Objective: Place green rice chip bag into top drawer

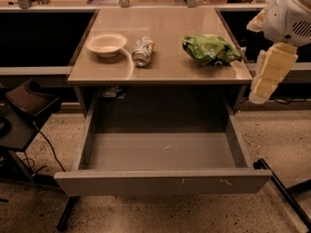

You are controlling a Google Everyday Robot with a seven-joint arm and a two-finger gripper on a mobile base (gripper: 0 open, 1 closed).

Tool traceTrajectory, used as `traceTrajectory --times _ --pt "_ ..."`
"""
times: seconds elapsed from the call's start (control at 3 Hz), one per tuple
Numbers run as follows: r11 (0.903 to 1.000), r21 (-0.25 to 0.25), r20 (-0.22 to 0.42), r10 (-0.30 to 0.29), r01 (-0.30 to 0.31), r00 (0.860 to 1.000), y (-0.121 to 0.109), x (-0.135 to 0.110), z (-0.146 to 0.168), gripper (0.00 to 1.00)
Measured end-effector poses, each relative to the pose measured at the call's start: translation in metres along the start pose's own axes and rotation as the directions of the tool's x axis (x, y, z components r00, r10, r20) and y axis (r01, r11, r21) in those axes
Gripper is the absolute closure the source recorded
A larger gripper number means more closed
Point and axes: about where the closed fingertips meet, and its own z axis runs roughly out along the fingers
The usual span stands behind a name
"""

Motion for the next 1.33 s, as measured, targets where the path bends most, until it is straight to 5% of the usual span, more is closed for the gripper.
traceTrajectory --times 0.33,0.67,1.0,1.33 --pt "1.0000 0.008 0.036 -0.004 0.004 0.999 -0.044 -0.017 0.021 0.00" --pt "1.0000 0.008 0.036 -0.004 0.004 0.999 -0.044 -0.017 0.021 0.00" --pt "0.9987 0.050 0.075 -0.006 0.003 0.997 -0.055 -0.028 0.033 0.00" --pt "0.9911 0.128 0.171 -0.057 0.035 0.984 -0.098 -0.059 0.058 0.00"
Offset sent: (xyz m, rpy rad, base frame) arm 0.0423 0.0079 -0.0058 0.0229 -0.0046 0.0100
